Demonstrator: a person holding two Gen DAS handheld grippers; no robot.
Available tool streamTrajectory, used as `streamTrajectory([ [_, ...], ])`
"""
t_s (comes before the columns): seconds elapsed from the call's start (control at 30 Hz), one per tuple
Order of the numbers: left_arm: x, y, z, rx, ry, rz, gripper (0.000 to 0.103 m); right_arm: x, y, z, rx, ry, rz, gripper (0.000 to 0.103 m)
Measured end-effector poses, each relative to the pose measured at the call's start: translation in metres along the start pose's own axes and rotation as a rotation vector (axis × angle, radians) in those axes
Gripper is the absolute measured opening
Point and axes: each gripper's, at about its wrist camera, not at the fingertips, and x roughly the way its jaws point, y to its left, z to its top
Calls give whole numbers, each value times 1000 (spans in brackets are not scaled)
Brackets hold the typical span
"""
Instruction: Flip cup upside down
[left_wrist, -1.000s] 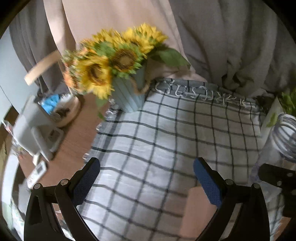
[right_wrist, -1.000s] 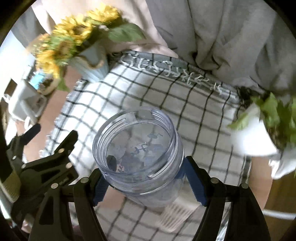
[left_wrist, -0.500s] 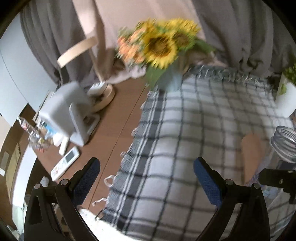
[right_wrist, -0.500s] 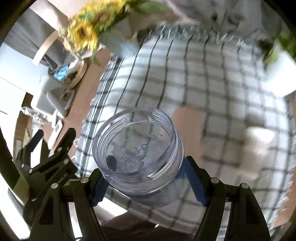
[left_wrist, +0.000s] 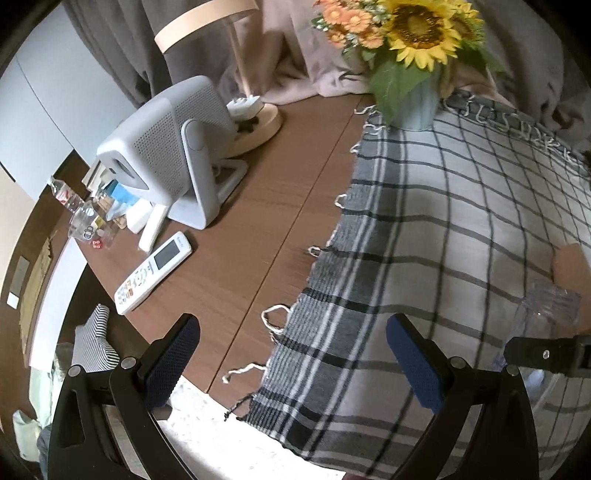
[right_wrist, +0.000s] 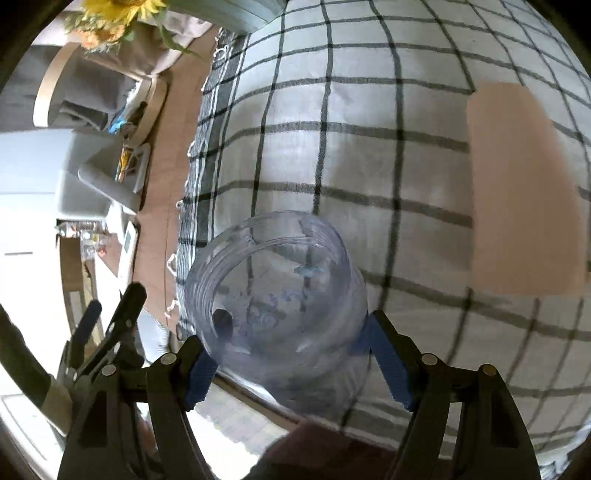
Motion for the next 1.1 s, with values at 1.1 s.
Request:
streamTrajectory([
  [1.1,-51,-24,-20,-9,-201,-103,103,-99,43,-34,-209,-467,-283,86],
])
